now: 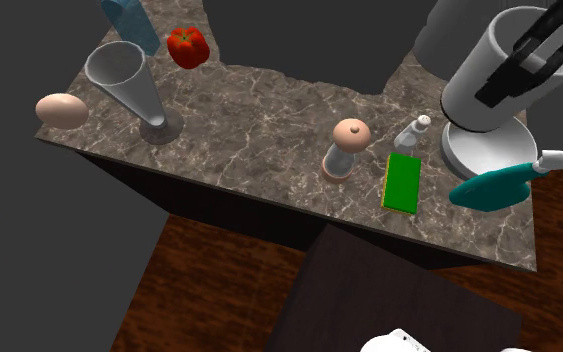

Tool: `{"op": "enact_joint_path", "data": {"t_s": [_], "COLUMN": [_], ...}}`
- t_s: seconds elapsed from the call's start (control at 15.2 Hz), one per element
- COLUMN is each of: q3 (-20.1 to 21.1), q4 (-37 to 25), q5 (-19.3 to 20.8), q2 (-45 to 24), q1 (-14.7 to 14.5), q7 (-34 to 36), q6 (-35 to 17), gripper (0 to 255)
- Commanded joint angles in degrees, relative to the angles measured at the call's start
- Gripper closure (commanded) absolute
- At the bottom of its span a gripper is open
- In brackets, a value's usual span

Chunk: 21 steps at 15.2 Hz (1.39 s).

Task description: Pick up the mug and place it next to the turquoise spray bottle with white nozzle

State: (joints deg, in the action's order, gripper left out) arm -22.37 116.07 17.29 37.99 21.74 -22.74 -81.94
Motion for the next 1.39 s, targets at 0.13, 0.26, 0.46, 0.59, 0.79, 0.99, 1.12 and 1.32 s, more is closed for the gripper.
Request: {"op": "enact_joint_path", "data": {"t_s": [0.13, 0.26, 0.46, 0.59, 0.79, 0.99, 1.12, 1.32], "q3": [-2.4, -3.6, -5.6, -7.1, -9.3, -11.8, -13.5, -16.2], "q4": [2.2, 2.7, 2.9, 2.8, 2.2, 1.0, -0.1, -2.1], "q5": [3.1, 4.6, 7.0, 8.7, 11.2, 13.9, 15.6, 18.3], "q2": [4.8, 6.9, 9.7, 11.4, 13.4, 15.0, 15.9, 16.8], "q1": [2.1, 3.1, 4.6, 5.5, 6.8, 7.8, 8.3, 8.9], "q7": [-4.1, -6.2, -9.7, -12.0, -15.8, -19.7, -22.4, -26.5], "q6": [1.7, 2.7, 4.2, 5.1, 6.5, 7.8, 8.6, 9.6], "gripper": [255, 255, 255, 255, 255, 255, 255, 255]}}
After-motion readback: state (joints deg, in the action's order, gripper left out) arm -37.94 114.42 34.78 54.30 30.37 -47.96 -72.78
